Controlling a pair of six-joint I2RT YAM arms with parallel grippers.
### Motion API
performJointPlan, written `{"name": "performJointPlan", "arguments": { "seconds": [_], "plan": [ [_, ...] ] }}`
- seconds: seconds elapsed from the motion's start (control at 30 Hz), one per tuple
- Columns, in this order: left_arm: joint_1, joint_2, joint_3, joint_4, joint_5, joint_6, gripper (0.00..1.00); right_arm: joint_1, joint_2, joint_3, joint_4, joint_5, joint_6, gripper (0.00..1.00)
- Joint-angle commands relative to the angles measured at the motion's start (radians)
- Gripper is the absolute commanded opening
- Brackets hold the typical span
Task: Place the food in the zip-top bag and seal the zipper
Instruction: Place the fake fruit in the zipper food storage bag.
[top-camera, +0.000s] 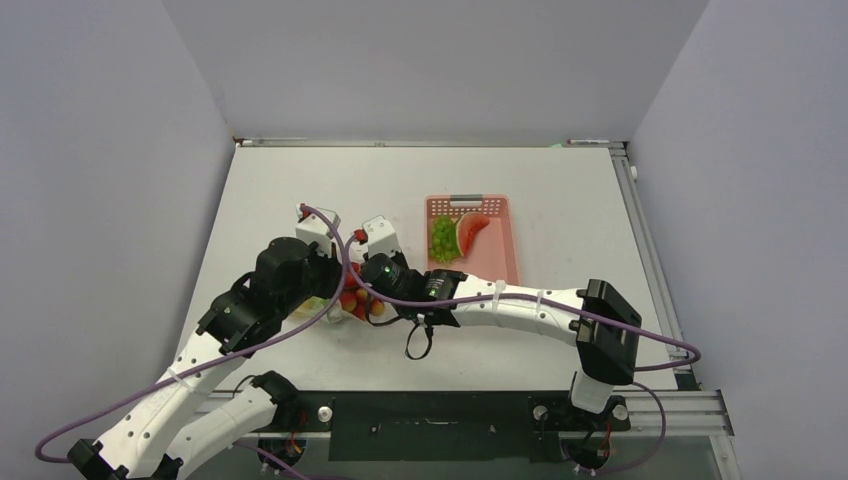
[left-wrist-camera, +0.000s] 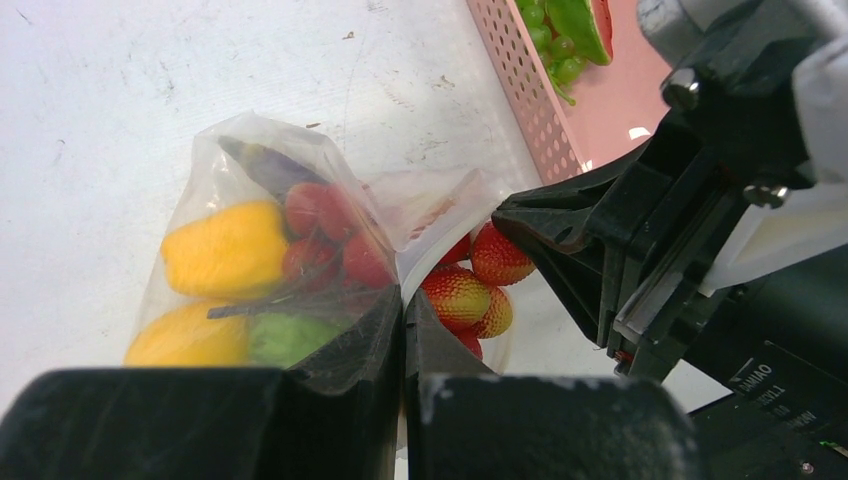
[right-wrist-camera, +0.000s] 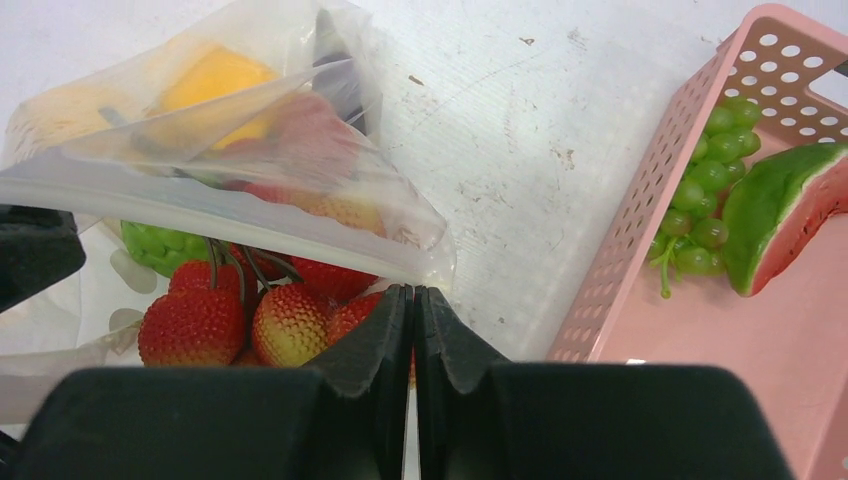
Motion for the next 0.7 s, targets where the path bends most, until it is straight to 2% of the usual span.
{"name": "performJointPlan", "arguments": {
  "seconds": [0.0, 0.23, 0.5, 0.67],
  "plan": [
    [0.007, -0.009, 0.019, 0.062, 0.015, -0.002, 0.0, 0.001, 0.004, 0.052, 0.012, 0.07, -0.042, 0.05],
    [0.007, -0.025, 0.018, 0.07, 0.044, 0.002, 0.0, 0.002, -0.072, 0.073, -0.015, 0.112, -0.116, 0.05],
    [0.015, -0.076, 0.012, 0.091, 0.037, -0.006, 0.0, 0.001, -0.173, 0.051, -0.057, 0.086, -0.14, 0.06],
    [0.016, -0.077, 0.015, 0.093, 0.041, -0.015, 0.0, -0.002, -0.249, -0.041, -0.053, 0.003, -0.068, 0.35]
  ]
}}
